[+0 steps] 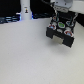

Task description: Open the kcup holder, insert the kcup into the holder, and close the kcup holder

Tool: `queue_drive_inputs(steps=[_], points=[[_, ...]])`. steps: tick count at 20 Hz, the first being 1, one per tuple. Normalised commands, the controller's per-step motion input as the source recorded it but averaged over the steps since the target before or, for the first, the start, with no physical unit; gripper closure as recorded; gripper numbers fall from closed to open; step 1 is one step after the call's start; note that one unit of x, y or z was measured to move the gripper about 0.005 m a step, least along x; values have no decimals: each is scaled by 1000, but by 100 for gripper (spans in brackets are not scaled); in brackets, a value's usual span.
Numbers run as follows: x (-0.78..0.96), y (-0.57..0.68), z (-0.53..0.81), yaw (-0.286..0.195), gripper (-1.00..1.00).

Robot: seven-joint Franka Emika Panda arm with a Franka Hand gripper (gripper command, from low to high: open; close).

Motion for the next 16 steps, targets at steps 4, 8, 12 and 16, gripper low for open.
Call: queue_drive_inputs(steps=[4, 8, 12, 16], points=[[548, -448, 379, 47, -100], [614, -514, 308, 25, -100], [694, -507, 212, 4, -100], [696, -435, 140, 14, -100]])
